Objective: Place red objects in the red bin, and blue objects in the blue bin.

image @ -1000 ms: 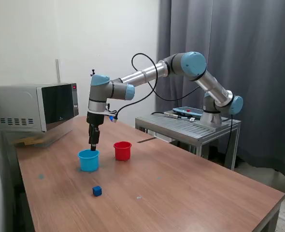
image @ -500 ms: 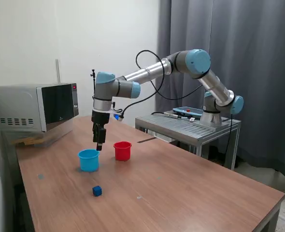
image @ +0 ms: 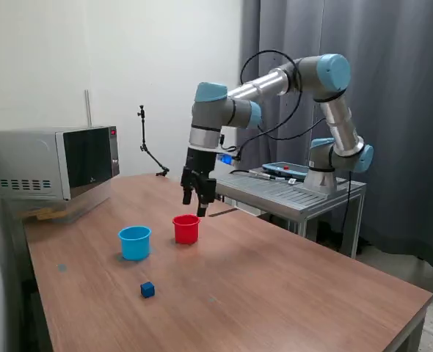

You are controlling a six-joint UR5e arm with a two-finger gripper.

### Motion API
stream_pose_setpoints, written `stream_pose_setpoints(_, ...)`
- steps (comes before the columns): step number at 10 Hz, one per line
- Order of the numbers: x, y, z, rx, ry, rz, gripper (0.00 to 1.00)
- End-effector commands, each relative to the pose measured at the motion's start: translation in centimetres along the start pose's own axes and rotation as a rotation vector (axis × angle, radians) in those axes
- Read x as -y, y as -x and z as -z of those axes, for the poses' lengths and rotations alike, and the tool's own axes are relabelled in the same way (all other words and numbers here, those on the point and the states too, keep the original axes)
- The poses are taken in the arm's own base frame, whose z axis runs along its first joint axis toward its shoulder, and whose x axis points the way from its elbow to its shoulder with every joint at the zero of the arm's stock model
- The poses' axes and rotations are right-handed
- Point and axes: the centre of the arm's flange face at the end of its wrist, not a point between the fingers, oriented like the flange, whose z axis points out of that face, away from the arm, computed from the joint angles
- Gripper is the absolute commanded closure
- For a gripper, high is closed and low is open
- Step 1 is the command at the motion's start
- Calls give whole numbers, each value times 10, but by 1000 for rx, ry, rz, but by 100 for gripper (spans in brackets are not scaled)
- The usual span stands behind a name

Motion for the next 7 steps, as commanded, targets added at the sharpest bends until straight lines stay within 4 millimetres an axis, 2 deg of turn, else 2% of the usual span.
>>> stream_pose_setpoints(1, 46, -48, 4, -6, -38, -1, 0)
stream_pose_setpoints(3, 57, -75, 7, -15, -36, 30, 0)
stream_pose_setpoints(4, 56, -78, 5, -19, -37, 45, 0)
stream_pose_setpoints(5, 55, -86, -3, -20, -43, 55, 0)
stream_pose_setpoints(7, 40, -90, -8, -23, -26, 81, 0)
